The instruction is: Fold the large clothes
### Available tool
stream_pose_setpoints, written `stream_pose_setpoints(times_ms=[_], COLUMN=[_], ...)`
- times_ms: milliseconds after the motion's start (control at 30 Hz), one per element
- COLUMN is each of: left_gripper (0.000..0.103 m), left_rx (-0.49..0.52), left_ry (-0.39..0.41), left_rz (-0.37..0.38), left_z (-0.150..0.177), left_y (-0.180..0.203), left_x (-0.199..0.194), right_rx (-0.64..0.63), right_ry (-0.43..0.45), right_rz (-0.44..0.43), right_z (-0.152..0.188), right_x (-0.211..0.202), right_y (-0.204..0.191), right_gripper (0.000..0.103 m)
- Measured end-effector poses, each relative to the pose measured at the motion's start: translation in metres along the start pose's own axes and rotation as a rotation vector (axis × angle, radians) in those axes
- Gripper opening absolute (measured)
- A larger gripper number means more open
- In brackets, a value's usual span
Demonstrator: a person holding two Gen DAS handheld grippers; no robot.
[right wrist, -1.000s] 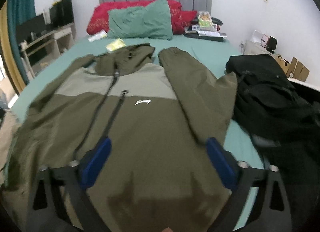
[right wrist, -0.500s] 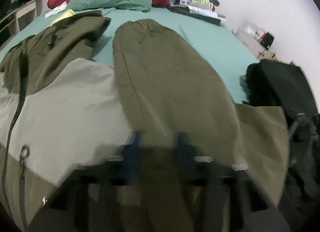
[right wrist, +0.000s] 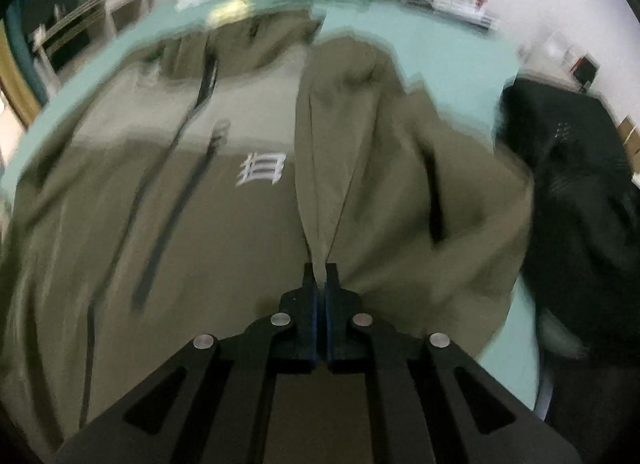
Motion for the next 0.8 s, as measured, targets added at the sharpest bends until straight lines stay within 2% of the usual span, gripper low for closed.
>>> stream_pose_setpoints(times_ms=[67,133,167,267,367,500,567,600,633,667,733,800], left_gripper=[0.083,0.083,0.083,0.083,0.083,0.083,0.083,0.083,0.083,0.083,0.083,0.083], left_rx=[-0.025,-0.048,-0.051,-0.032,-0.014,-0.022,-0.024,-0.024,-0.027,-0.031,-0.046,-0.058], left_ry=[-0.012,-0.030,-0.036,-0.048,-0.051,-0.064,-0.072,-0.072,-0.070,-0.066,-0.051,-0.034], left_rz=[0.002,0.013,0.011,0.010,-0.001,-0.007,-0.013,-0.017,-0.022,-0.030,-0.049,-0.065], left_z=[0.000,0.002,0.003,0.007,0.008,0.007,0.006,0.004,0.002,0.000,-0.006,-0.011], left_y=[-0.002,-0.004,-0.005,-0.004,-0.004,-0.011,-0.017,-0.020,-0.022,-0.025,-0.033,-0.040], left_x=[0.003,0.005,0.007,0.011,0.016,0.023,0.024,0.024,0.023,0.022,0.017,0.011], right_rx=[-0.011,-0.026,-0.048,-0.055,-0.049,0.007,0.052,0.084,0.109,0.128,0.130,0.104], right_ry=[-0.048,-0.015,0.032,0.112,0.128,0.124,0.094,0.084,0.072,0.096,0.181,0.272], right_rz=[-0.010,0.013,0.038,0.080,0.090,0.217,0.261,0.225,0.209,0.199,0.186,0.128], right_z=[0.018,0.008,-0.006,-0.049,-0.100,-0.139,-0.146,-0.147,-0.148,-0.148,-0.152,-0.159], right_x=[0.000,-0.003,-0.008,-0.003,0.031,0.072,0.093,0.103,0.108,0.104,0.082,0.046], right_y=[-0.009,-0.009,-0.012,-0.014,-0.019,-0.012,-0.003,0.000,0.001,0.001,-0.007,-0.030], right_gripper=[0.019,0.071,0.078,0.080,0.080,0.080,0.077,0.051,0.011,0.005,0.005,0.005])
Point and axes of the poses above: each gripper's, at about its wrist camera, not at the fingertips, and x roughly the way its jaws point, y to its right, z to its underside, the point moved 7 cm from there along x, roughly the way its jaws point, and after that the axes turned 5 degrees about -x, right-handed, at the moved point
